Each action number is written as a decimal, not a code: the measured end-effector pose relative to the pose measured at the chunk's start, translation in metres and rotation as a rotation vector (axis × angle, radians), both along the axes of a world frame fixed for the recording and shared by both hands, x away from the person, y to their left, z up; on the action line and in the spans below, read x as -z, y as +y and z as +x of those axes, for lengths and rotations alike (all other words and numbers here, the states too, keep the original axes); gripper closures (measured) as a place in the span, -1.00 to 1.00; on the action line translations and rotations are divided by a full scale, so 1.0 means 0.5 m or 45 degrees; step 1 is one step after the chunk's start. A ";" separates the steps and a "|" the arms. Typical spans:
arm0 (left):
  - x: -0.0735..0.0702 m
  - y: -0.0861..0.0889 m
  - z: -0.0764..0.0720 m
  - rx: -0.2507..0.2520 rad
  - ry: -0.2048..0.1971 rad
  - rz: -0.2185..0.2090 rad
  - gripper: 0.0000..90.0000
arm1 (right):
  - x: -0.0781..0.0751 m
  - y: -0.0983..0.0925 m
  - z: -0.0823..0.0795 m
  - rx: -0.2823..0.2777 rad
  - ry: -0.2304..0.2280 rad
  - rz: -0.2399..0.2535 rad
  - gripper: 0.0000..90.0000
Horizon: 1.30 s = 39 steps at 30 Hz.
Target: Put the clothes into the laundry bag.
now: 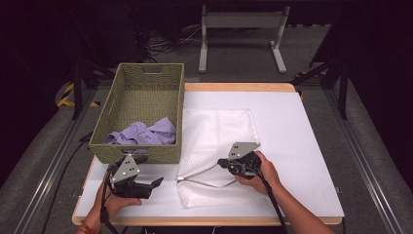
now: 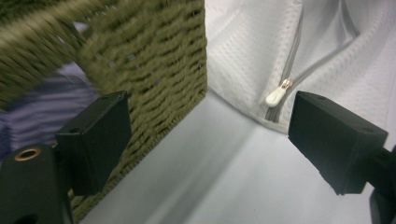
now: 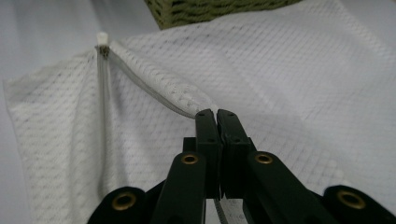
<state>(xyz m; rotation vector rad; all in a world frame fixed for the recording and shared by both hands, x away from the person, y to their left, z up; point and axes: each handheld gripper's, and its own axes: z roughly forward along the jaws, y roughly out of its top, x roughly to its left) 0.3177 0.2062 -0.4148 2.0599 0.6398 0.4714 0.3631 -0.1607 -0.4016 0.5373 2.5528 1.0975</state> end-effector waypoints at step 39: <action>-0.148 0.041 0.251 -0.068 0.067 0.222 -0.81 | -0.009 -0.003 -0.006 -0.028 0.003 0.018 0.96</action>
